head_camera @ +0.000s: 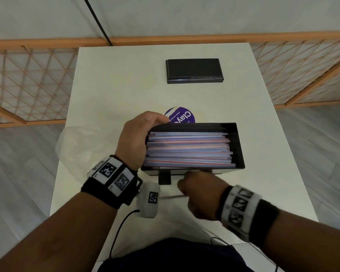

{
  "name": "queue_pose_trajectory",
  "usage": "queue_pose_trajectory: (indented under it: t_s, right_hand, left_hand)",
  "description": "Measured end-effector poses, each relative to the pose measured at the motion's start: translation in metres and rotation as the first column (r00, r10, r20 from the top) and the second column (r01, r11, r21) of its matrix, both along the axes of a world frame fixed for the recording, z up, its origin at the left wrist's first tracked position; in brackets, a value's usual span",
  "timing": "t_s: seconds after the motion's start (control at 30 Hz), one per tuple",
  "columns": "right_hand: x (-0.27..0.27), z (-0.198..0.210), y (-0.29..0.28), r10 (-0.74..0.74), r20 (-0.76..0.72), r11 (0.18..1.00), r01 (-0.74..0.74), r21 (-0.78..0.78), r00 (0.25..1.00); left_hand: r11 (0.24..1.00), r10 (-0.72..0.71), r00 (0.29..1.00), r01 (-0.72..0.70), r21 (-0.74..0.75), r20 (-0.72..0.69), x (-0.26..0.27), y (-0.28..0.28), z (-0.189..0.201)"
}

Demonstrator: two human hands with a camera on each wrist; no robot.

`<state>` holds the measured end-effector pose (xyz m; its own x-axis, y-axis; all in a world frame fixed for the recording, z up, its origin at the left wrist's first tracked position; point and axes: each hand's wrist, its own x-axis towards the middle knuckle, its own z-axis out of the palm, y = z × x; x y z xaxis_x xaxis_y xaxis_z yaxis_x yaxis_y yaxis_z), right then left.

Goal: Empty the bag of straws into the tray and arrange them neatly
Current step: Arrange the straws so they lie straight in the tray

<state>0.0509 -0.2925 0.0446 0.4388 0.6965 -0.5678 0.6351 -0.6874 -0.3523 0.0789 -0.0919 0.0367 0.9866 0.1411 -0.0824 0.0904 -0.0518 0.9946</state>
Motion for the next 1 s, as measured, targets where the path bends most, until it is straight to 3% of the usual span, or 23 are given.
queue_pose_trajectory:
  t_s: [0.13,0.23,0.37,0.43,0.53,0.63,0.77,0.87,1.0]
  right_hand:
    - [0.021,0.054,-0.014,-0.184,0.103,0.972,0.165,0.169,0.978]
    - [0.044,0.063,-0.015,-0.267,0.169,0.932,0.21,0.294,0.949]
    - [0.067,0.044,-0.005,-0.262,0.192,0.959,0.232,0.165,0.946]
    - [0.067,0.032,-0.003,-0.234,0.226,0.972,0.222,0.075,0.946]
    - [0.058,0.014,0.0,-0.175,0.237,0.977,0.199,-0.082,0.956]
    - [0.055,0.003,0.016,-0.174,0.198,0.978,0.192,-0.08,0.965]
    - [0.061,0.009,0.018,-0.163,0.231,0.964,0.205,-0.169,0.959]
    - [0.062,0.014,0.013,-0.22,0.236,0.936,0.273,-0.221,0.946]
    - [0.059,0.008,0.029,-0.27,0.152,0.946,0.291,-0.144,0.951]
  left_hand:
    - [0.997,0.067,0.996,-0.064,-0.049,0.064,-0.002,0.006,0.017]
    - [0.996,0.083,0.994,-0.081,-0.029,0.067,-0.001,0.007,0.017]
    - [0.991,0.123,0.984,-0.129,0.042,0.131,-0.005,0.001,0.014]
    - [0.978,0.125,0.982,-0.146,0.147,0.141,-0.007,-0.001,0.009]
    - [0.965,0.069,0.995,-0.083,0.247,0.065,-0.01,-0.007,-0.004]
    - [0.952,0.031,0.999,-0.043,0.302,0.042,-0.015,-0.019,-0.017]
    - [0.944,0.084,0.996,-0.085,0.32,0.017,-0.015,-0.017,-0.024]
    - [0.92,0.067,0.996,-0.087,0.382,0.066,-0.013,-0.015,-0.028]
    - [0.895,0.023,0.987,-0.09,0.436,0.157,-0.012,-0.016,-0.028]
